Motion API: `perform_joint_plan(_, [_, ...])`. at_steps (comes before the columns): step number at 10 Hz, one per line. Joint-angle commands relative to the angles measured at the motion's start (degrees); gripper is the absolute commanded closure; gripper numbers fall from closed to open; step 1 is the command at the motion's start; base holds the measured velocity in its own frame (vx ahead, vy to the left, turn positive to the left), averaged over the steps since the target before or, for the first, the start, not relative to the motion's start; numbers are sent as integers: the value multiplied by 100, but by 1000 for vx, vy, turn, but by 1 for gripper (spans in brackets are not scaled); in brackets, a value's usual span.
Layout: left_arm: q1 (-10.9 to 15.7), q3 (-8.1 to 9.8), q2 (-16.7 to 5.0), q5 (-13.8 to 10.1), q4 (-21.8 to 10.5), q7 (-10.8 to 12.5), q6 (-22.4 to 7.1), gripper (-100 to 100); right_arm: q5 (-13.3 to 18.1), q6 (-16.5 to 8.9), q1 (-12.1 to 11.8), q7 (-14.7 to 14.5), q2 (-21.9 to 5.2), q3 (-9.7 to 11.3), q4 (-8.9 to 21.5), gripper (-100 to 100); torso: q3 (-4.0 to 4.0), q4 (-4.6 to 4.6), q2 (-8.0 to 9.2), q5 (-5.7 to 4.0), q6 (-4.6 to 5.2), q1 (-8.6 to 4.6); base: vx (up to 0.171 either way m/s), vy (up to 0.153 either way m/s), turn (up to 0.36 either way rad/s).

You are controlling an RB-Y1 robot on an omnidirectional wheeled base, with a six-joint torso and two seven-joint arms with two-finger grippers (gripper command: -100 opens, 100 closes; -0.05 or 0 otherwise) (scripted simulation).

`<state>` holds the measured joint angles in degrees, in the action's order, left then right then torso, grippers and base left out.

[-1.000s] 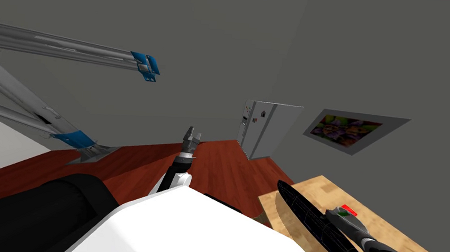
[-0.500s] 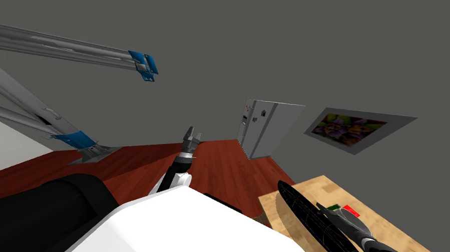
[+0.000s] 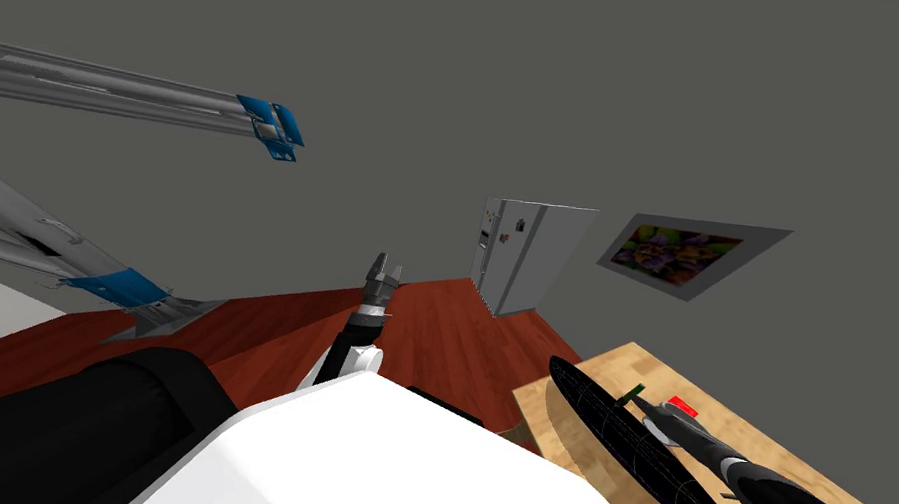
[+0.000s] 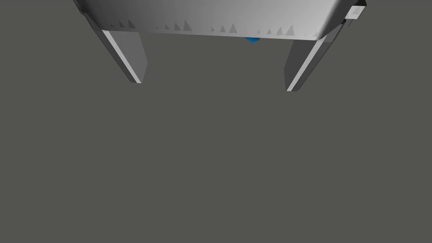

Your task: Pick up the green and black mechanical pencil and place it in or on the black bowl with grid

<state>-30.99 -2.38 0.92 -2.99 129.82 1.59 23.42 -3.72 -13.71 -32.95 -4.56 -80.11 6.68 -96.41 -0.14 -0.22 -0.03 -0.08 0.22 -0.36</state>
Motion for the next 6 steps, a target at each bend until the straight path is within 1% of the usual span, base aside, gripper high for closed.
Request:
perform_joint_plan(1, [0,0,0,0,0,0,0,0,-85,-94,-51,67,-197,-57,-196,-100,0,0,0,0,0,0,8,-1,-82])
perform_joint_plan(5, [0,0,0,0,0,0,0,0,-304,-257,-178,220,-699,-193,-616,-100,1,0,1,-1,0,0,8,-1,-72])
perform_joint_plan(6, [0,0,0,0,0,0,0,0,-261,-225,-187,197,-617,-197,-560,-100,0,0,1,-1,0,0,4,1,-15])
